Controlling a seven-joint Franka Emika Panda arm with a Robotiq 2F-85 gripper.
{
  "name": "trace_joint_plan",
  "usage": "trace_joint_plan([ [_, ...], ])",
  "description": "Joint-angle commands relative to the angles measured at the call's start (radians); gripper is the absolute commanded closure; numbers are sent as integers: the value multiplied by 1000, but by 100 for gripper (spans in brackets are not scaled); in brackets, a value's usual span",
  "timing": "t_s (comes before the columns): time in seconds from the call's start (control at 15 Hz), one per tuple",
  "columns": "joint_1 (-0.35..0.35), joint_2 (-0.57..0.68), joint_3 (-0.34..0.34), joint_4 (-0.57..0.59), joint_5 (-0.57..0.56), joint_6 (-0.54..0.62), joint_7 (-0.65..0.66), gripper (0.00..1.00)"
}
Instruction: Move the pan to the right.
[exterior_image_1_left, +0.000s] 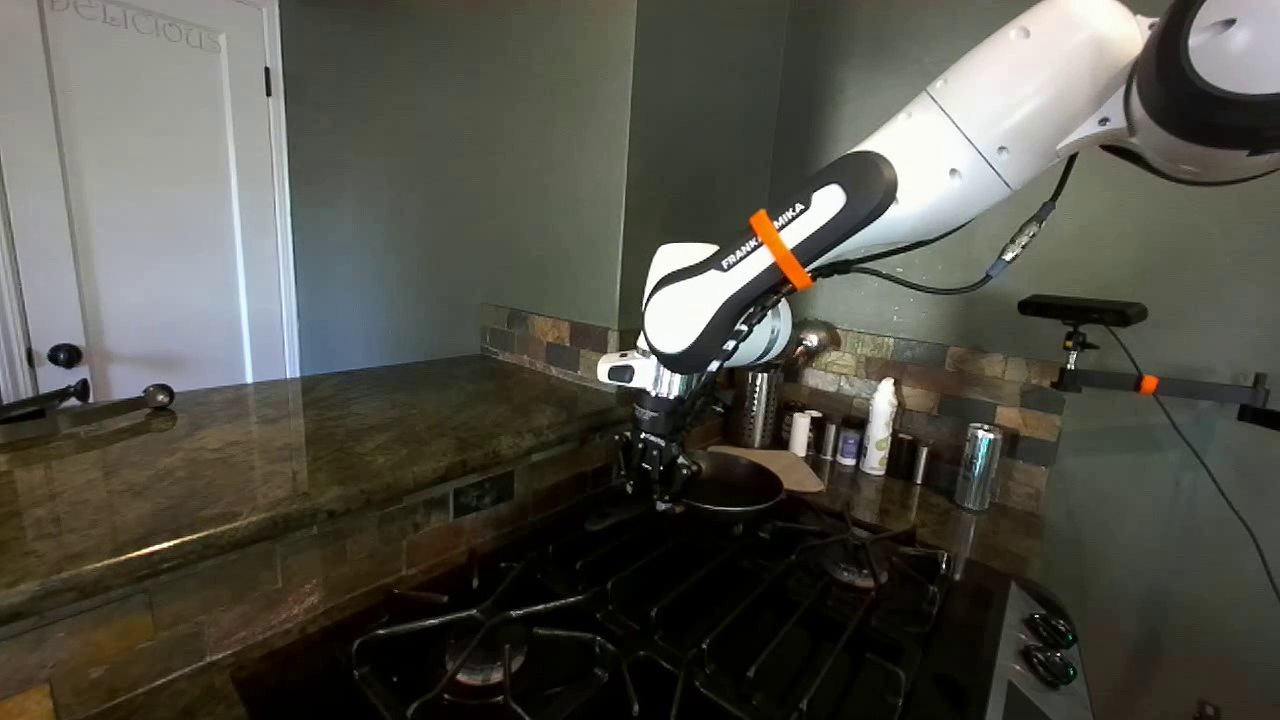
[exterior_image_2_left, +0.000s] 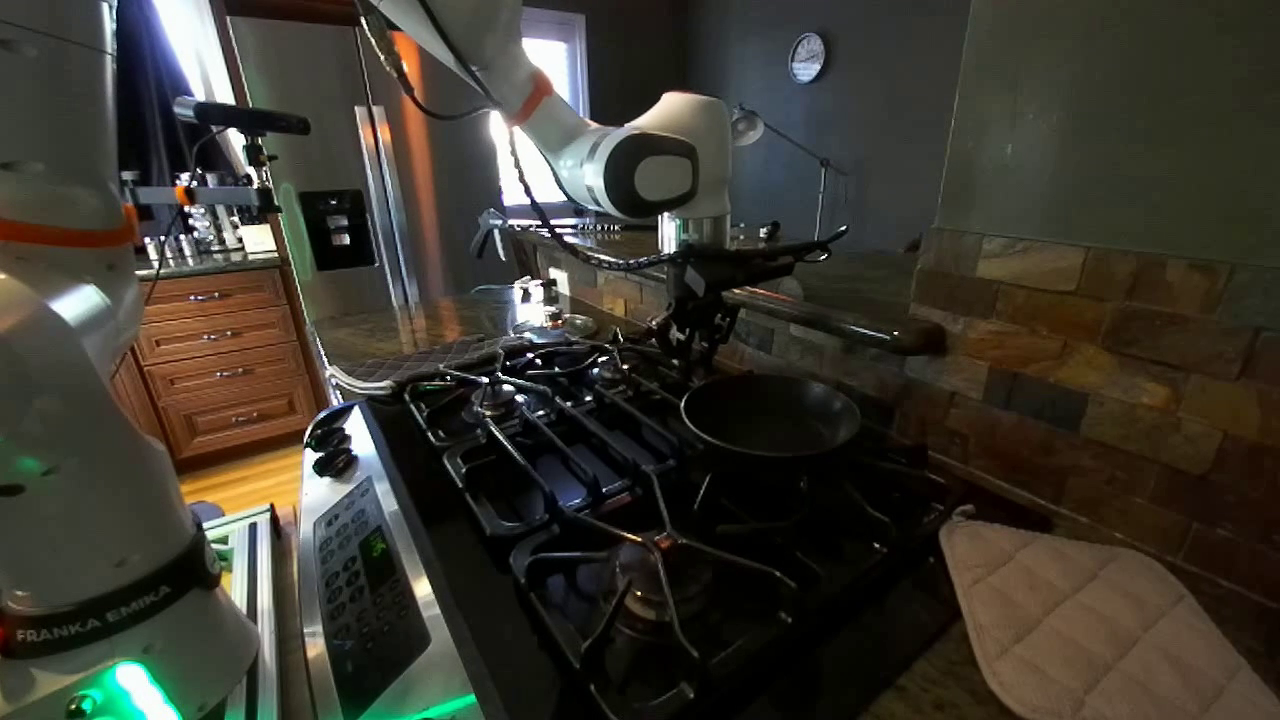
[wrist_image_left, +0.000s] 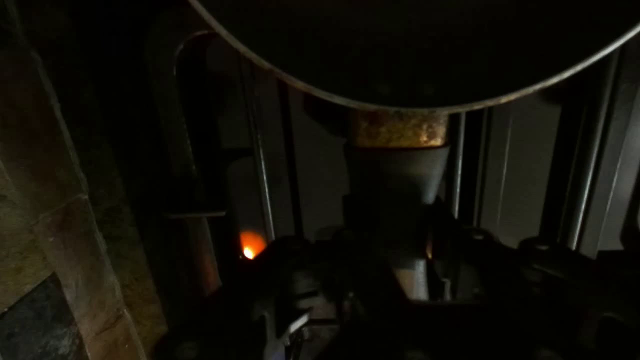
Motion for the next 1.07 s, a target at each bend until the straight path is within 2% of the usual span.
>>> trace_joint_plan([
  [0.0, -11, -26, -20, -30, -10, 18, -45, 91],
  [0.27, -30, -30, -46, -34, -14, 30, -75, 91],
  [0.33, -16, -2, -37, 1, -1, 0, -47, 91],
  [0.4, -20, -2, -41, 2, -1, 0, -49, 66],
  [0.6, -18, -1, -41, 2, -2, 0, -48, 66],
  [0.67, -17, -1, -40, 2, -2, 0, -48, 91],
  [1.0, -39, 0, -56, 5, -4, 15, -78, 91],
])
